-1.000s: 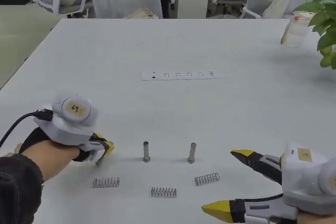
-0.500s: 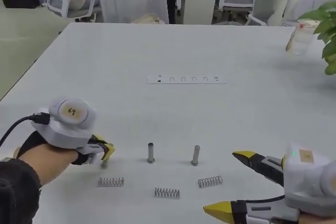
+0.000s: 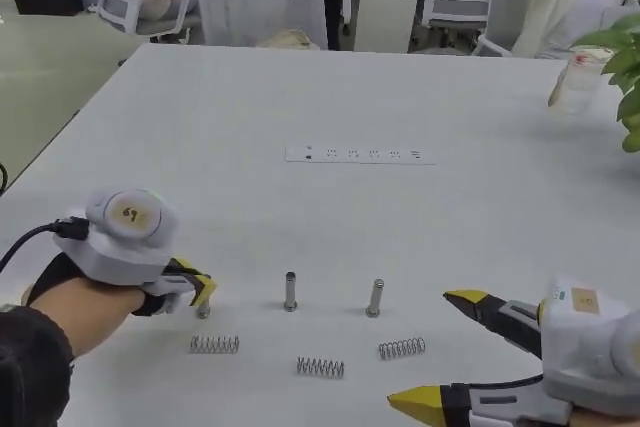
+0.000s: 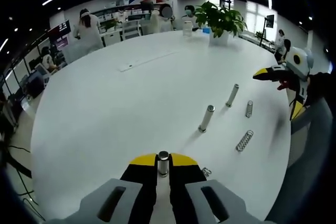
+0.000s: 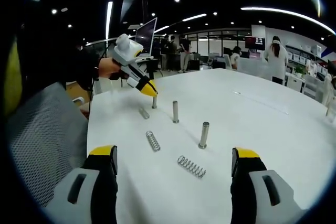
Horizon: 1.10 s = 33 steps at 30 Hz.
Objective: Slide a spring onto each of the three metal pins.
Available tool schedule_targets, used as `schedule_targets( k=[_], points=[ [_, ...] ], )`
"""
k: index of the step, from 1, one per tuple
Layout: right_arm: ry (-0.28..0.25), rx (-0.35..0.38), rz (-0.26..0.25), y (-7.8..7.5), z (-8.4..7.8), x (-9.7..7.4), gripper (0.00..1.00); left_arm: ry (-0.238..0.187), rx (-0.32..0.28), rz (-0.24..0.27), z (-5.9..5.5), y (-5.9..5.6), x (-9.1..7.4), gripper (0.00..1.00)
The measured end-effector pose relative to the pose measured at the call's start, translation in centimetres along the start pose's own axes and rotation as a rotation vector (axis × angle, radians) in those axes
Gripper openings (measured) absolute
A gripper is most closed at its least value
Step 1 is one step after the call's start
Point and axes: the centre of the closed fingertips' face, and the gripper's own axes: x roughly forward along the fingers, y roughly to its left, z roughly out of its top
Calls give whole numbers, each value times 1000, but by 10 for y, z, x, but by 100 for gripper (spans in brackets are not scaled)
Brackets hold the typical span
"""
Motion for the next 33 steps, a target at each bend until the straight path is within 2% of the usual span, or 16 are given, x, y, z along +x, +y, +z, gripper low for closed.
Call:
schedule_targets(
  k=[10, 21, 33],
  points=[
    [6, -7, -2, 0, 1, 0, 89, -15, -28, -5, 0, 1, 0, 0],
    [7, -6, -2, 0, 1, 0, 89, -24, -2, -11, 1, -1, 1, 0],
    [10, -9, 0, 1, 0, 0, 89, -34, -2, -20, 1, -2, -1, 8]
  ],
)
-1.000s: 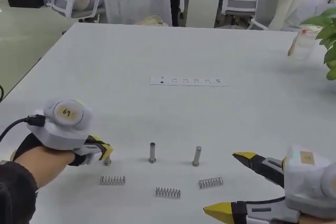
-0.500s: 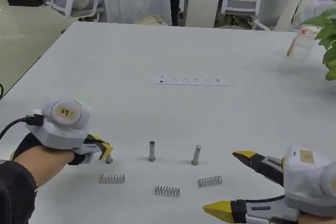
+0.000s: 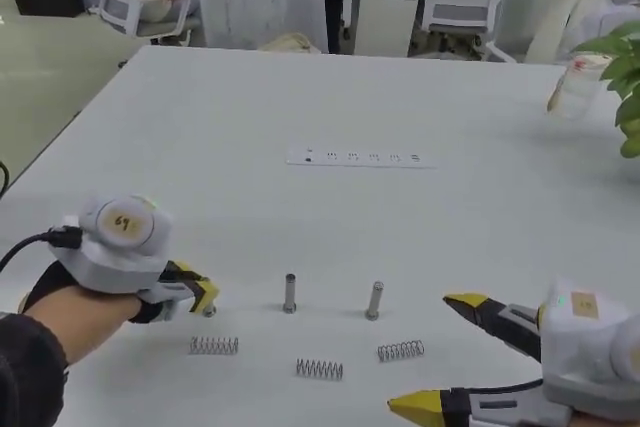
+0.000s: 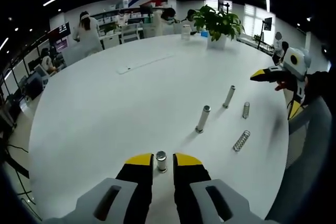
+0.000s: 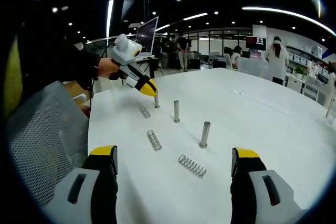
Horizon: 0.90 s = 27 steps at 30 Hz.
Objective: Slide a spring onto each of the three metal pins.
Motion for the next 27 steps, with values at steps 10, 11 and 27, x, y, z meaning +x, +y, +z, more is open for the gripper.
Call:
schedule_targets(
  k=[10, 11, 27],
  points=[
    [2, -4, 3, 3, 1, 0, 89, -20, -2, -2, -3, 1, -12, 14],
    [1, -4, 3, 3, 2, 0, 89, -19, -1, -3, -5, 1, -14, 14],
    [7, -6, -2, 3, 1, 0, 89, -16, -32, -46, -42, -9, -22, 17]
  ],
)
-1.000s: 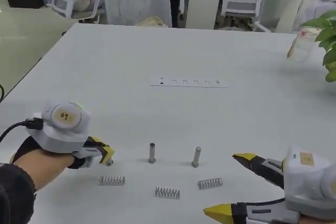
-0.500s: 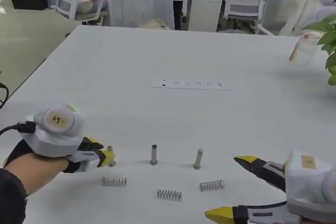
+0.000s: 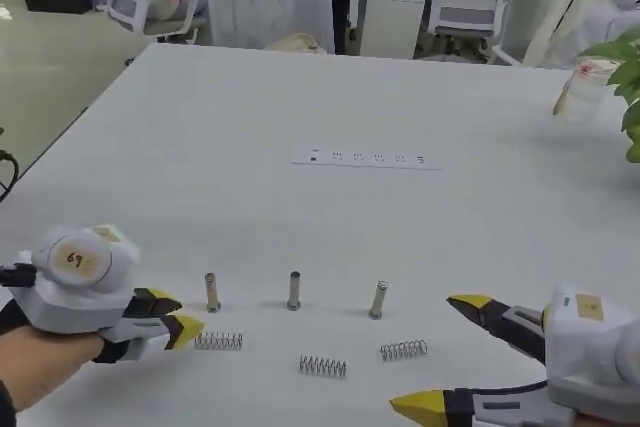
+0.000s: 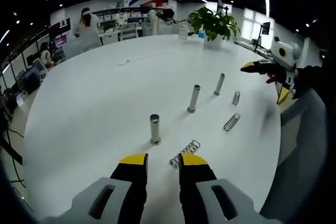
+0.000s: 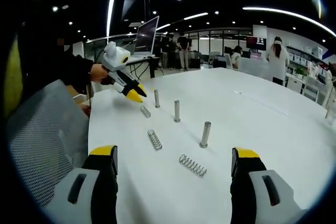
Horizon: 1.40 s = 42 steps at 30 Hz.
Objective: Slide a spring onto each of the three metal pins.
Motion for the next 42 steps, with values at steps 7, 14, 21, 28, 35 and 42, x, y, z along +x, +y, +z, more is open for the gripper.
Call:
schedule_targets(
  k=[7, 14, 21, 28, 35, 42],
  points=[
    [7, 1, -3, -1, -1, 0, 89, -3, 9, -63, -7, -11, 8, 21],
    [14, 7, -9, -1, -3, -1, 89, -2, 34, -99, -10, -17, 13, 20],
    [18, 10, -13, -2, -4, -1, 89, 16, 52, -119, -13, -18, 21, 20],
    [23, 11, -16, -3, -6, -1, 88, 26, 83, -124, -16, -21, 26, 18],
    [26, 7, -15, -3, -6, 0, 88, 27, 100, -124, -17, -23, 26, 12],
    [23, 7, -14, -3, -6, 0, 88, 37, 100, -118, -21, -24, 23, 10]
  ],
)
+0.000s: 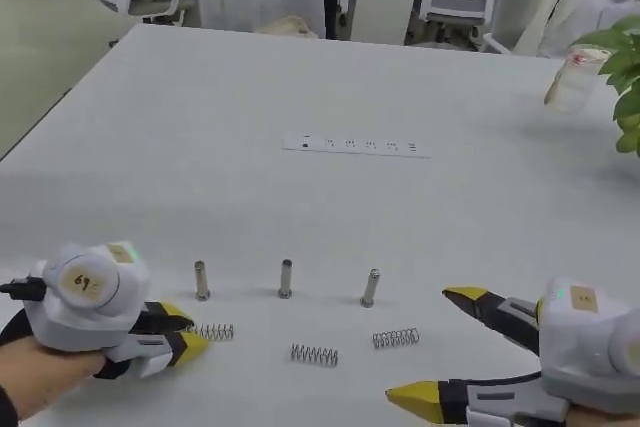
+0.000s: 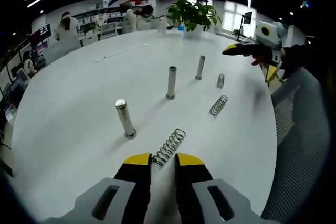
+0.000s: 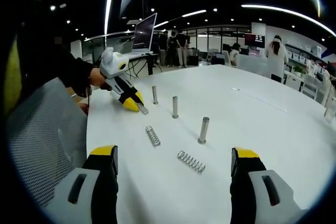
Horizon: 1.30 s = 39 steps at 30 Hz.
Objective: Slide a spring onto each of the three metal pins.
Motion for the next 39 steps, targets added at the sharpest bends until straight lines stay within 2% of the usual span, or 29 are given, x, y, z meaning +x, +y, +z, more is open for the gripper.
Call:
schedule_targets(
  k=[9, 11, 19, 24, 33, 39],
  points=[
    [-2, -3, 5, 2, 1, 0, 88, 4, 33, 1, -5, -8, -7, 8],
    [-1, -4, 4, 1, 1, 0, 88, 5, 34, -1, -6, -7, -7, 7],
    [-1, 3, 5, 2, 2, 0, 88, 7, 69, -15, -8, -11, -7, 7],
    [-3, 2, 4, 2, 3, 0, 87, 4, 82, -18, -7, -13, -5, 5],
    [-5, 0, 3, 2, 3, -1, 87, 7, 67, -7, -8, -15, -7, 4],
    [-14, -4, 1, 1, 6, -3, 87, -13, 87, -1, -3, -16, -8, 4]
  ],
)
